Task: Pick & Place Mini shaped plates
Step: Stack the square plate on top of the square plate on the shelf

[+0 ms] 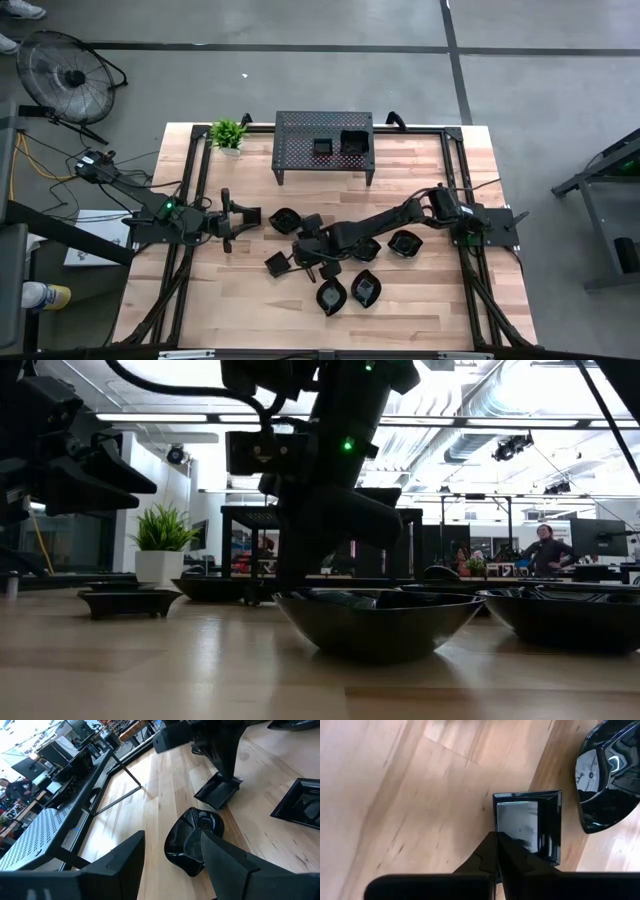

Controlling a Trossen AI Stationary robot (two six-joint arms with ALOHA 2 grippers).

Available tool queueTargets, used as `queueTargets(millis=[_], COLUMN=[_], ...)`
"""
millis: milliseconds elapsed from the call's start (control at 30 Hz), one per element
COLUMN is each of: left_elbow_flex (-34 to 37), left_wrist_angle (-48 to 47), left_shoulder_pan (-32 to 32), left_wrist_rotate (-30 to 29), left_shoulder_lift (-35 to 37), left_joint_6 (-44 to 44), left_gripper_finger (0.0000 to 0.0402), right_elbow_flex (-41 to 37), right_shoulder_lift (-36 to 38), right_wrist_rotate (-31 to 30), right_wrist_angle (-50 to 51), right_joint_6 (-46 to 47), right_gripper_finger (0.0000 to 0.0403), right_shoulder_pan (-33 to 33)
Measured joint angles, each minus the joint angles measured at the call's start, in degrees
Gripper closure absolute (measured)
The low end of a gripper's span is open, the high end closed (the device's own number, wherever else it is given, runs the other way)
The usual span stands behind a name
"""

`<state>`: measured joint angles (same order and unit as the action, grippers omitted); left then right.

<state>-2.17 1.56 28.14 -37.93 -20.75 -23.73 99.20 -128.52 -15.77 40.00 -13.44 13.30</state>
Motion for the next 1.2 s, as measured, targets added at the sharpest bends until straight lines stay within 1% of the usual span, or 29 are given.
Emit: queueTargets(millis=[267,667,867,1033,1200], left_elbow_flex=[0.0,0.0,0.0,0.0,0.0], left_wrist_angle=[0.0,0.0,0.0,0.0,0.0], left_shoulder_pan=[0.0,0.0,0.0,0.0,0.0], left_wrist_rotate=[0.0,0.0,0.0,0.0,0.0], left_shoulder_lift=[0.0,0.0,0.0,0.0,0.0], left_joint_6=[0.0,0.0,0.0,0.0,0.0], left_gripper_finger=[0.0213,0.0213,0.0213,0.0213,0.0213], right_elbow_flex=[0.0,0.0,0.0,0.0,0.1], right_shoulder_lift=[2.8,4.2,5.3,8.1,11.4], right_wrist_rotate=[-0.6,-6.8,-7.9,-8.9,-11.7], right_wrist_angle=[4.2,7.4,9.4,10.0,10.8], right_joint_6=[4.0,5.1,6.0,8.0,8.6], right_gripper_finger=[0.0402,0.0402,0.0402,0.0402,0.0402], right_shoulder_pan=[1.0,2.5,2.5,2.5,2.5])
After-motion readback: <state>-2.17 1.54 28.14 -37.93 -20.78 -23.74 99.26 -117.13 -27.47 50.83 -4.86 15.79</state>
